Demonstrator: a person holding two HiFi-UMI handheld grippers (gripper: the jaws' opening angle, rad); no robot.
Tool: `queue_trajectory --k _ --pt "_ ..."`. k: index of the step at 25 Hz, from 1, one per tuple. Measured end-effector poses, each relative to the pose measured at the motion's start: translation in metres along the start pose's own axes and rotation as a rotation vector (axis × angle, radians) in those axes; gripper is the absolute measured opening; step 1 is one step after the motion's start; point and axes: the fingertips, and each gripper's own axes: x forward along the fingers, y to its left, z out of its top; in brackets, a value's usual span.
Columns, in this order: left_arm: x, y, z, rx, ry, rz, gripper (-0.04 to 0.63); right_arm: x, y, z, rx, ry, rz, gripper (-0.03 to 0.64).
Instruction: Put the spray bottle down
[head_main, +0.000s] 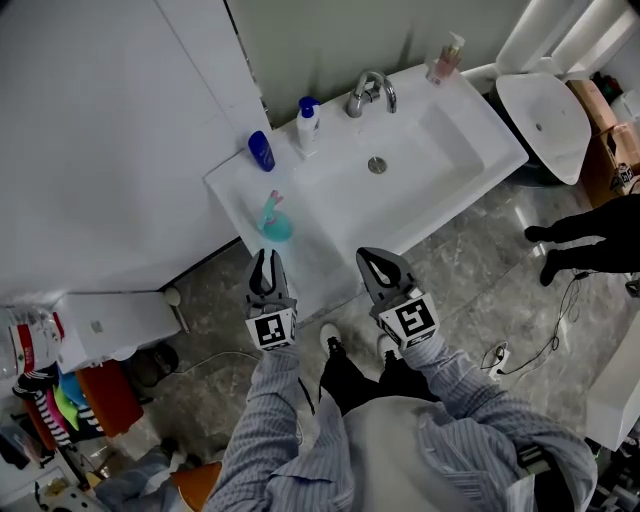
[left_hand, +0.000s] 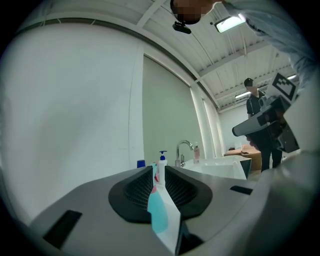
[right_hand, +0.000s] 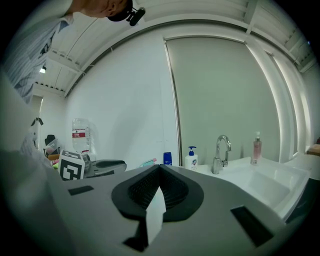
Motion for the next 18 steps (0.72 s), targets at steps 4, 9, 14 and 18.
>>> queue_trajectory --k 4,9,14,18 --pt "-0.03 -0.009 0.032 0.029 -0.01 0.052 0.031 -0.018 0.007 0.013 0.0 -0.024 0.045 0.015" --pt "-0.063 -0.025 0.066 0.052 -0.024 0.102 0.012 -0.044 0.015 0.024 0.003 -0.053 0.096 0.015" --pt "-0.087 -0.043 0.091 0.052 -0.037 0.127 0.002 -0.064 0.018 0.036 -0.003 -0.081 0.126 0.015" --pt "-0.098 -0.053 0.101 0.048 -0.035 0.148 0.002 -0.074 0.017 0.043 0.004 -0.098 0.132 0.015"
